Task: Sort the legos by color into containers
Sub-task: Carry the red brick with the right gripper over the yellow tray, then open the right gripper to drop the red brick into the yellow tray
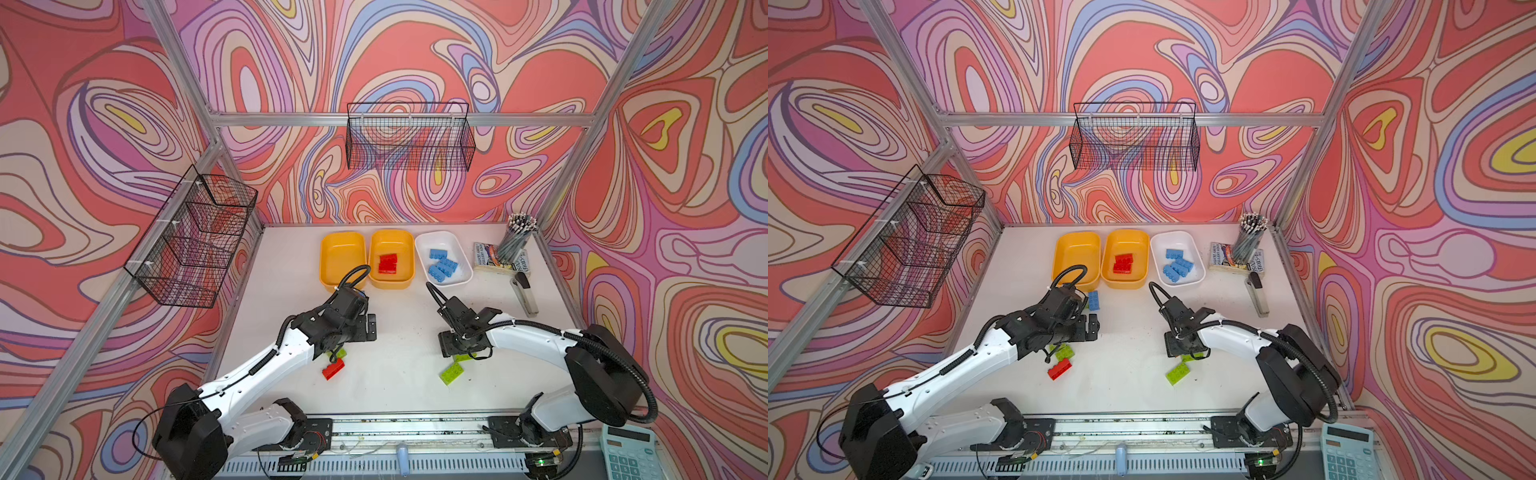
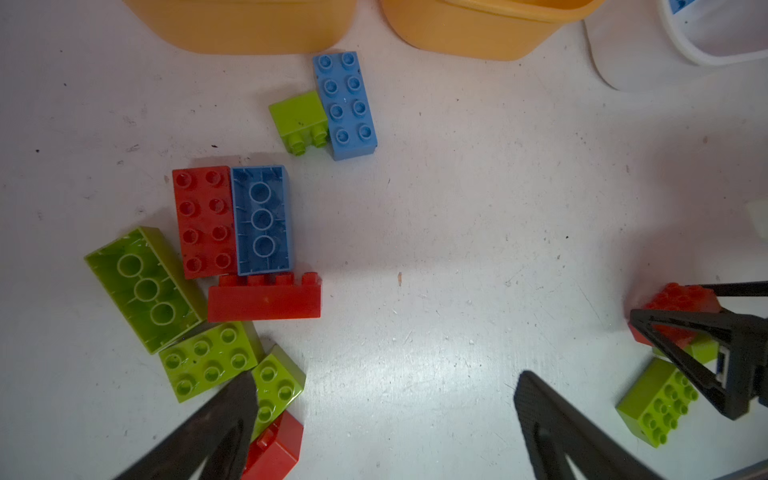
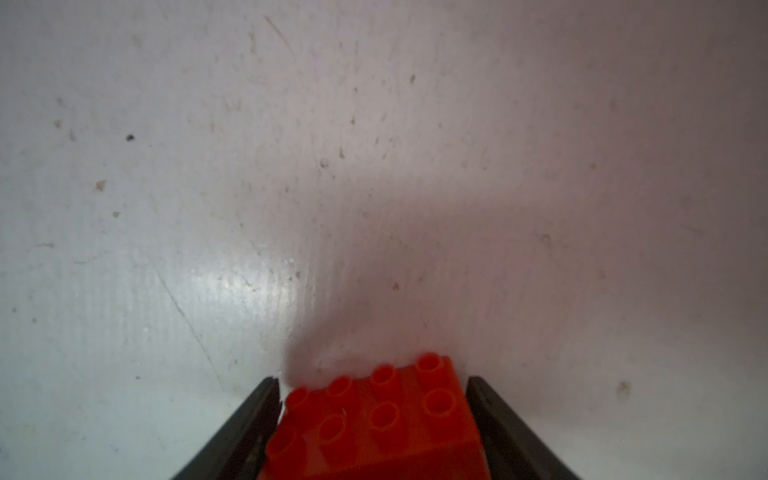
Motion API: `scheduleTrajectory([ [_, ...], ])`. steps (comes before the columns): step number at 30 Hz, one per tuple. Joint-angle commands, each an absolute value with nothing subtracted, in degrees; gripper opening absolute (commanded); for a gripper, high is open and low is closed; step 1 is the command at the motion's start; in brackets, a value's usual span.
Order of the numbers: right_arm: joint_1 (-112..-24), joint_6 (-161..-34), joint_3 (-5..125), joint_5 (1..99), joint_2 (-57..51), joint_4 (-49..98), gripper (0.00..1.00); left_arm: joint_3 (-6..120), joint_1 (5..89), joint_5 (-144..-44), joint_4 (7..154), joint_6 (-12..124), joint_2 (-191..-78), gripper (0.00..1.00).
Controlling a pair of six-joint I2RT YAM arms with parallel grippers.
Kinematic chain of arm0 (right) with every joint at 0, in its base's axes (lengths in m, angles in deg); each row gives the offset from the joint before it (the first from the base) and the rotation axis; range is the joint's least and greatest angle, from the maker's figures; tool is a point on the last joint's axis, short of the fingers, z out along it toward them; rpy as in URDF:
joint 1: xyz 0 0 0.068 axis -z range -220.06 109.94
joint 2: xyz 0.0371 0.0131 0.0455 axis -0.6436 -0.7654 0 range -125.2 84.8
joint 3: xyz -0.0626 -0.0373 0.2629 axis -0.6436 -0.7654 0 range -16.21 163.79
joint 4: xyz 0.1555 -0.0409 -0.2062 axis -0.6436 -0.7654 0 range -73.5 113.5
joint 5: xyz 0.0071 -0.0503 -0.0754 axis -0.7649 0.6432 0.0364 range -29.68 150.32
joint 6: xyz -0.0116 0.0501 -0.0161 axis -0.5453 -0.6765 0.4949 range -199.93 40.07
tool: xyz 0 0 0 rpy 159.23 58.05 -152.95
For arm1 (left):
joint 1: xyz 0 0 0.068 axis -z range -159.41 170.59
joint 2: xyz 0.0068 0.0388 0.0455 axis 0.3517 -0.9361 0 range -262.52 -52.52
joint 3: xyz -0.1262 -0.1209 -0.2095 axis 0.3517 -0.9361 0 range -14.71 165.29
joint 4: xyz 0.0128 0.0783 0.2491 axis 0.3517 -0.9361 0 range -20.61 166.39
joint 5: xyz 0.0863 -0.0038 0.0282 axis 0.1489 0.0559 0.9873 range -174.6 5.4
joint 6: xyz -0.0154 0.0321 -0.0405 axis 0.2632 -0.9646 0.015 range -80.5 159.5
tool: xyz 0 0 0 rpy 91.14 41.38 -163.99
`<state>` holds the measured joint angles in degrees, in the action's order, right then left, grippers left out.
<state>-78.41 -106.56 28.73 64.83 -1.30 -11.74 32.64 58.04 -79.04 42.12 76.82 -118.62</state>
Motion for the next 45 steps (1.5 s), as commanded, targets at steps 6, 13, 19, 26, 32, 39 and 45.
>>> scheduleTrajectory([
  [6, -78.8, -107.3, 31.0, 66.1, -1.1, -12.8, 0.59, 32.0, 58.1, -77.0, 40.8, 77.5, -118.6, 1.00],
  [13, -78.8, -107.5, 38.3, 65.7, -0.6, -14.0, 0.57, 32.0, 58.1, -76.2, 40.4, 76.8, -117.6, 1.00],
  [19, -78.8, -106.3, 50.7, 63.9, -5.6, -11.2, 0.57, 31.9, 58.0, -74.9, 40.7, 75.5, -117.1, 1.00],
  [26, -78.7, -102.4, 70.2, 66.9, -20.5, -10.1, 0.57, 33.2, 55.5, -75.5, 41.1, 73.4, -119.2, 1.00],
  [32, -77.7, -100.0, 86.4, 68.6, -34.5, -10.7, 0.57, 34.7, 50.9, -79.4, 43.4, 72.4, -123.4, 1.00],
  [39, -76.5, -97.2, 102.6, 67.8, -48.3, -13.4, 0.63, 38.1, 49.4, -82.2, 44.7, 72.8, -129.1, 1.00],
  [45, -76.4, -95.8, 107.1, 65.4, -50.2, -12.9, 0.95, 39.8, 49.3, -83.4, 45.2, 75.1, -132.7, 1.00],
])
